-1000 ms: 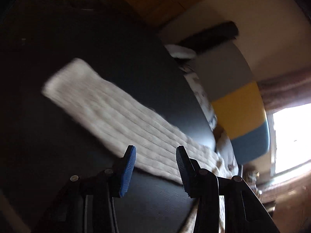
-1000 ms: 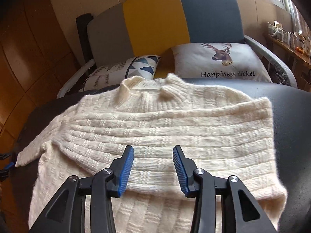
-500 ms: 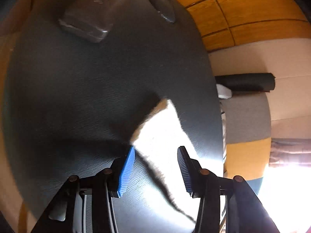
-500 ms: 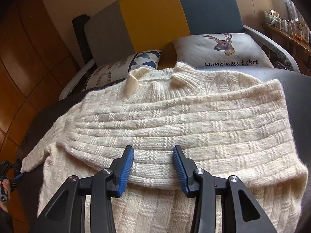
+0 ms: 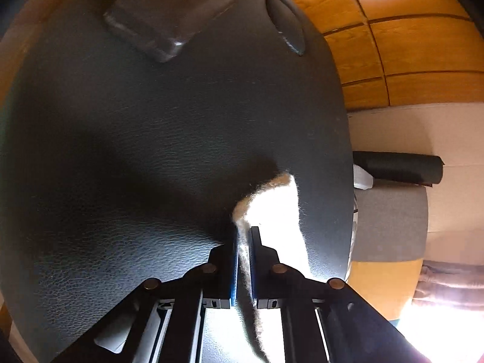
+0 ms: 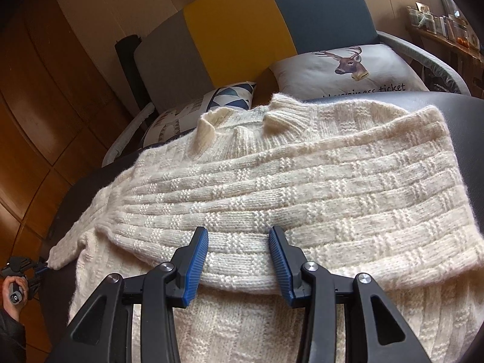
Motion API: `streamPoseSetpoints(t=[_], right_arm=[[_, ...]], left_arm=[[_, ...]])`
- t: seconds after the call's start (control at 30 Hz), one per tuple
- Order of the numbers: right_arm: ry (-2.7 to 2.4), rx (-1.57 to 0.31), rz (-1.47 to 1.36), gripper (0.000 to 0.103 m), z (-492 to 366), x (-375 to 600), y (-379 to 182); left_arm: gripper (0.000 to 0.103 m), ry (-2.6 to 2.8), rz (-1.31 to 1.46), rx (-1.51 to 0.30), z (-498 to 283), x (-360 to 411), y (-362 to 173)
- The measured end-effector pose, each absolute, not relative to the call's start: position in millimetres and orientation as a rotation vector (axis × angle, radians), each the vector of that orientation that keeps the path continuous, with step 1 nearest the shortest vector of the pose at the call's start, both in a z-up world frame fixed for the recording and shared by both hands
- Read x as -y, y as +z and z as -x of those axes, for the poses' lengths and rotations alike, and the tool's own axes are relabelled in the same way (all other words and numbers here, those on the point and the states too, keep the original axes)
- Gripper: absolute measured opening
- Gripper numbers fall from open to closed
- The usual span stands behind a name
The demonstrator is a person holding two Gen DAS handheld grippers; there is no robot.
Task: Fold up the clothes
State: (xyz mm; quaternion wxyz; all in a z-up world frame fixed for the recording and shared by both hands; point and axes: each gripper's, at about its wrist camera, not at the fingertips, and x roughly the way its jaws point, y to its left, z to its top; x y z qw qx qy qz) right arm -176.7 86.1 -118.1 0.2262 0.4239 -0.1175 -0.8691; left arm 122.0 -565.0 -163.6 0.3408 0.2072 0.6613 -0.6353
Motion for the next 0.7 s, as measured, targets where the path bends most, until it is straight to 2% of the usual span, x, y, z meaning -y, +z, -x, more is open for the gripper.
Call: streamPoseSetpoints(t=[0.17,0.43,0.7], right_arm=[[-2.394,0.327,-1.171,0.043,176.6,-86.6,-118.1],[-2.383,0.322,-1.184,0.043,178.4,-86.9,-117.4],[-2.337,0.338,-1.191,0.043,181.3,-90.0,-119.1]], left_arm=[[0.005,-1.854,-0.549,-1.618,-100.9,548.0,-126.6],[0.005,-2.314,-0.680,-1.527,15.9,464.1,-46.6],[0.005,-2.590,-1.014,-1.485,142.5,328.9,-39.9]])
